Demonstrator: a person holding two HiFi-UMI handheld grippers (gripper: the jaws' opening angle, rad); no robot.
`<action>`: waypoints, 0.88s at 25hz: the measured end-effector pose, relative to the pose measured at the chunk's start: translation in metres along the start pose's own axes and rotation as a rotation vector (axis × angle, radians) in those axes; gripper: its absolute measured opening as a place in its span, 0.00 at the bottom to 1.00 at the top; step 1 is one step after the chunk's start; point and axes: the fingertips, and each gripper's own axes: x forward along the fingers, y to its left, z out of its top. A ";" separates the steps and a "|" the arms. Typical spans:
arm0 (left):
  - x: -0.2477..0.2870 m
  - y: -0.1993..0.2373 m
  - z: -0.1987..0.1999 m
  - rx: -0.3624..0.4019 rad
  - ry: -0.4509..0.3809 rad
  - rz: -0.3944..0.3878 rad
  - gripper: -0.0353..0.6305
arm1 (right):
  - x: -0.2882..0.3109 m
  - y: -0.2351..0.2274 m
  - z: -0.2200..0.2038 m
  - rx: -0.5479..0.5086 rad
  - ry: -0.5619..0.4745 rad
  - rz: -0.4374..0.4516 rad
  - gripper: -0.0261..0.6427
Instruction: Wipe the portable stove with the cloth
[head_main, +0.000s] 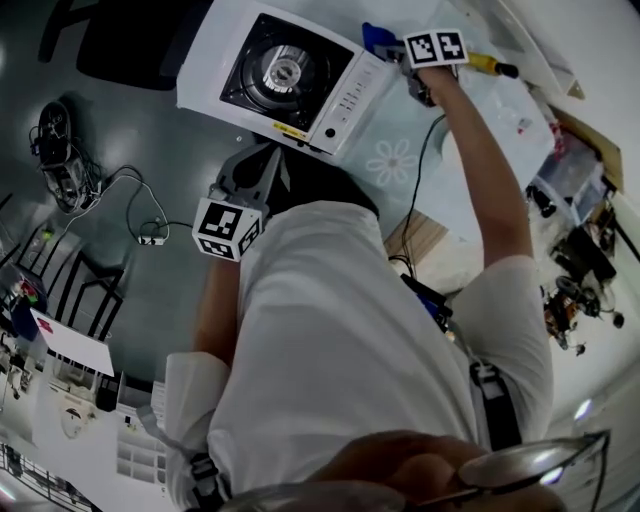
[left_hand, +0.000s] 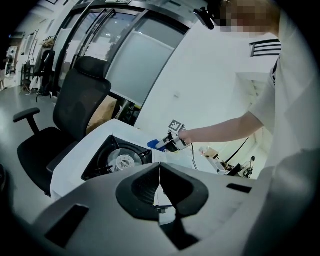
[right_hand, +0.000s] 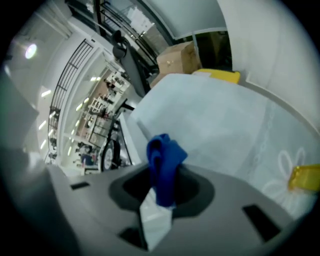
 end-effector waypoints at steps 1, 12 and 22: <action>0.000 0.001 -0.001 -0.003 -0.002 0.000 0.10 | 0.001 0.001 0.002 0.020 0.000 0.011 0.22; -0.008 0.019 0.007 -0.017 -0.032 -0.027 0.10 | 0.012 0.010 0.012 0.124 0.058 0.011 0.21; -0.027 0.058 0.017 -0.011 -0.038 -0.045 0.10 | 0.028 0.032 0.036 0.154 0.083 -0.007 0.21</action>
